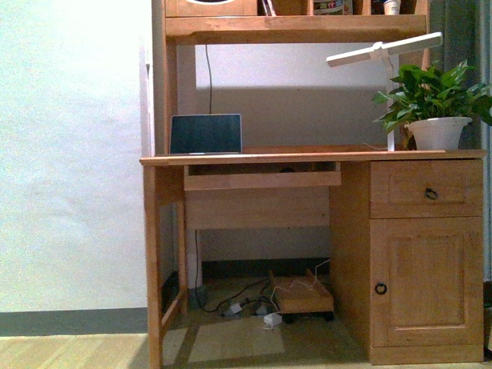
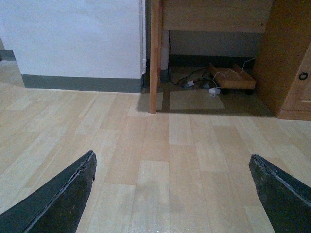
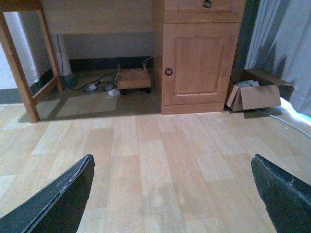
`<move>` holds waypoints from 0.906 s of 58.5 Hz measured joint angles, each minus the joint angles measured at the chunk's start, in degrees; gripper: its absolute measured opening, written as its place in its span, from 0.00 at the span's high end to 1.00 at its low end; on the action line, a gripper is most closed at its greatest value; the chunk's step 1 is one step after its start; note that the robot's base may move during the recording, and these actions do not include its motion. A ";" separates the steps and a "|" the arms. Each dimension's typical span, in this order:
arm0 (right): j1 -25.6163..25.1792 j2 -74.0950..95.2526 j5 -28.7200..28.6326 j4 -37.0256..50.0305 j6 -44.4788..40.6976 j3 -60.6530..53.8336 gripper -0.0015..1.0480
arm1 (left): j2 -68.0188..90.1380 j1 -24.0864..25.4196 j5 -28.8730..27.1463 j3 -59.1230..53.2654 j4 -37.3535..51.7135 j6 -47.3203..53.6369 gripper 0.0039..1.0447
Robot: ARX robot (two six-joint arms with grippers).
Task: Place mouse
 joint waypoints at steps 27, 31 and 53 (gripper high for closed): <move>0.00 0.00 0.00 0.00 0.00 0.00 0.07 | 0.02 0.00 0.00 0.00 0.00 0.00 0.07; 0.00 0.00 0.00 0.00 0.00 0.00 0.07 | 0.00 0.00 0.00 0.00 0.00 0.00 0.07; 0.00 0.00 0.00 0.00 0.00 0.00 0.07 | 0.00 0.00 0.00 0.00 0.00 0.00 0.07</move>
